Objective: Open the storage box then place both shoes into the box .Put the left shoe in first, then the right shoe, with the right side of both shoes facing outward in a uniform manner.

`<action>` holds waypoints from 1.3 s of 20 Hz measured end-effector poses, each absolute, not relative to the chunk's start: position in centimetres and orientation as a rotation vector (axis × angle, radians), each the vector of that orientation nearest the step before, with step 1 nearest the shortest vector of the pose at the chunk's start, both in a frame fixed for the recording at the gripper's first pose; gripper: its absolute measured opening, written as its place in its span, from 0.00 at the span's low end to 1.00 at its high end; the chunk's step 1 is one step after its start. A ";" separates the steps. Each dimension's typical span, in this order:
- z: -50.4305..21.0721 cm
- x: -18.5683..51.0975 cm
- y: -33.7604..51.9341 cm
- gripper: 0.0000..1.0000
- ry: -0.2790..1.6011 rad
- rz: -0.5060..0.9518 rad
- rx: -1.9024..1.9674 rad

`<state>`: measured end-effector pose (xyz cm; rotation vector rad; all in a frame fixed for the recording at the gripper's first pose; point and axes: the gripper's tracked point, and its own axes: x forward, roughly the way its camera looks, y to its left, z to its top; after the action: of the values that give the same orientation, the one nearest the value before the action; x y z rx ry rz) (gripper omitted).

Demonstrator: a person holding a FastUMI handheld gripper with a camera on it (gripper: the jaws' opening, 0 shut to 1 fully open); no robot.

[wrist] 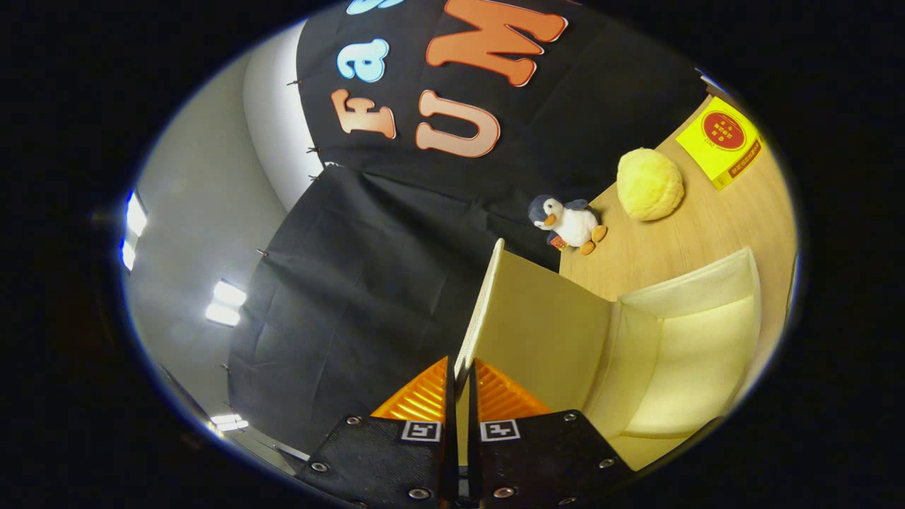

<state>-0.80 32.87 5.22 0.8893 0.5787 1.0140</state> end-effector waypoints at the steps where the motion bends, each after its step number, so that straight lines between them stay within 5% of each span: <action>1: 5.3 -0.9 34.1 0.06 0.586 1.015 0.874; 5: 4.7 -0.5 38.3 0.13 0.591 0.987 0.781; 7: 3.8 0.1 39.4 0.50 0.582 0.949 0.727; 8: 3.2 0.5 39.6 0.82 0.580 0.921 0.696; 10: 1.9 1.2 39.1 0.98 0.564 0.862 0.631; 26: -9.4 3.5 9.9 0.98 0.424 0.187 0.312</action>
<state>3.53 9.89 -9.37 0.3120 0.4237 0.1872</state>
